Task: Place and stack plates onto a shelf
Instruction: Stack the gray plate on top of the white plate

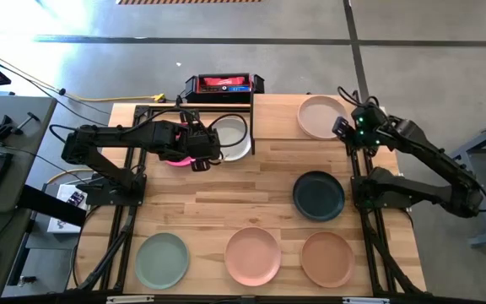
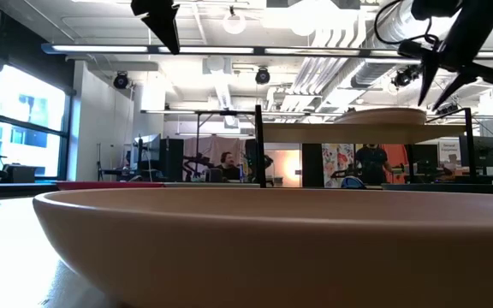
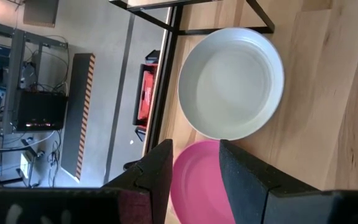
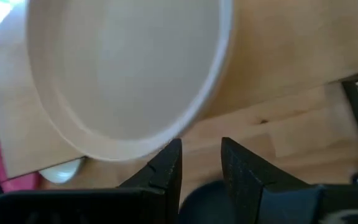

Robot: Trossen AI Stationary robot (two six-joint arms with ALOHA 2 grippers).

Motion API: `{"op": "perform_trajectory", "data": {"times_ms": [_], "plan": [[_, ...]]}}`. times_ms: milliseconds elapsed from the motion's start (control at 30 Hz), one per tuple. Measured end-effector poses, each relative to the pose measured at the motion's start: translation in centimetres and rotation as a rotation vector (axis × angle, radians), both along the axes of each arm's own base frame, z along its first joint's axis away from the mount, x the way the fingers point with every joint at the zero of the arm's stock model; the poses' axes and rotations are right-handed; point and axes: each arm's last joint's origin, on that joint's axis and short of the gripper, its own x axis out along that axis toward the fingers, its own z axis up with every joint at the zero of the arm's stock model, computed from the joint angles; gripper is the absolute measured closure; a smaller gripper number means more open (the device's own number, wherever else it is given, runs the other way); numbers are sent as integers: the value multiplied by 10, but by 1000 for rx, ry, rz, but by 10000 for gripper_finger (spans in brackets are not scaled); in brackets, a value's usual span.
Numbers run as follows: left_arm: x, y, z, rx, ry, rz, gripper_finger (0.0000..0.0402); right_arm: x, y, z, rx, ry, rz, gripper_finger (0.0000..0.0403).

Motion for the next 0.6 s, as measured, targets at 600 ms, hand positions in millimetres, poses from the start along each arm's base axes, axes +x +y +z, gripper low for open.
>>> {"op": "perform_trajectory", "data": {"times_ms": [600], "plan": [[0,-1,-1,-56,-7,-9,282,9,5,6,21,-160,283,312]]}}
